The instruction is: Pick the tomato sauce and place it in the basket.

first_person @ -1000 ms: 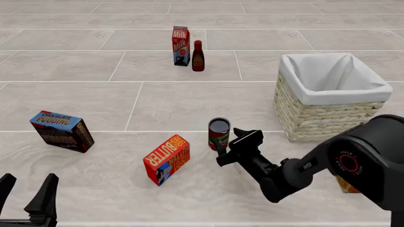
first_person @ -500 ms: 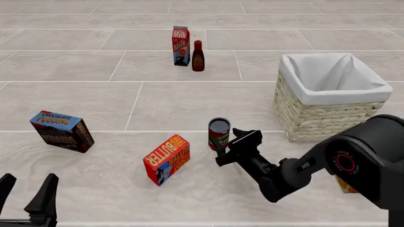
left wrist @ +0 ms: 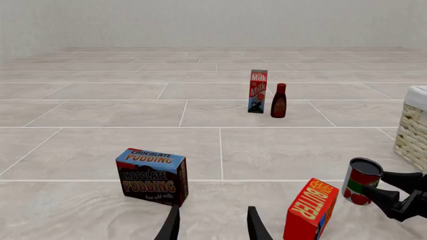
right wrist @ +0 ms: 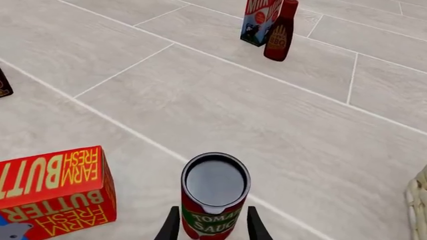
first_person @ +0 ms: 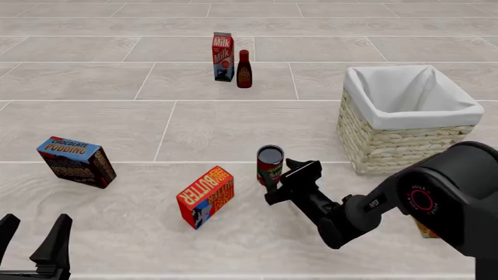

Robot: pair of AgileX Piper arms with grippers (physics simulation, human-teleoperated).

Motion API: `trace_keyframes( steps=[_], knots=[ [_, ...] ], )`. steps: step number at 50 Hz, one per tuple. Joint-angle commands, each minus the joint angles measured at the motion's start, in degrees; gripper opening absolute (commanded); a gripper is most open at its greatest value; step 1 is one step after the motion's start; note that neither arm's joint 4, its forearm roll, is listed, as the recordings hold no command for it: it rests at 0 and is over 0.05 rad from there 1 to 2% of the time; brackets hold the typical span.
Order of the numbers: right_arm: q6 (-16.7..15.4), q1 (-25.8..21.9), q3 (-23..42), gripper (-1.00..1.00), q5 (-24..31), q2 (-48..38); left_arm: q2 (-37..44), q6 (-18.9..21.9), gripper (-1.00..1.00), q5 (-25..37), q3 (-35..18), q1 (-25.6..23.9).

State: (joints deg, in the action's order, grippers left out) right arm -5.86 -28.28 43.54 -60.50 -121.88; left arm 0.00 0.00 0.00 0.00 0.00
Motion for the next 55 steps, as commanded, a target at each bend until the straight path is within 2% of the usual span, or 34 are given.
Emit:
trace_keyframes(
  steps=[1,55],
  knots=[
    [0.1,-0.1,0.3,1.00,0.0,-0.5,0.0,0.0,1.00,0.0,0.0,0.0],
    [0.8,-0.6,2.6,1.00,1.3,-2.5,0.0,0.0,1.00,0.0,0.0,0.0]
  ],
)
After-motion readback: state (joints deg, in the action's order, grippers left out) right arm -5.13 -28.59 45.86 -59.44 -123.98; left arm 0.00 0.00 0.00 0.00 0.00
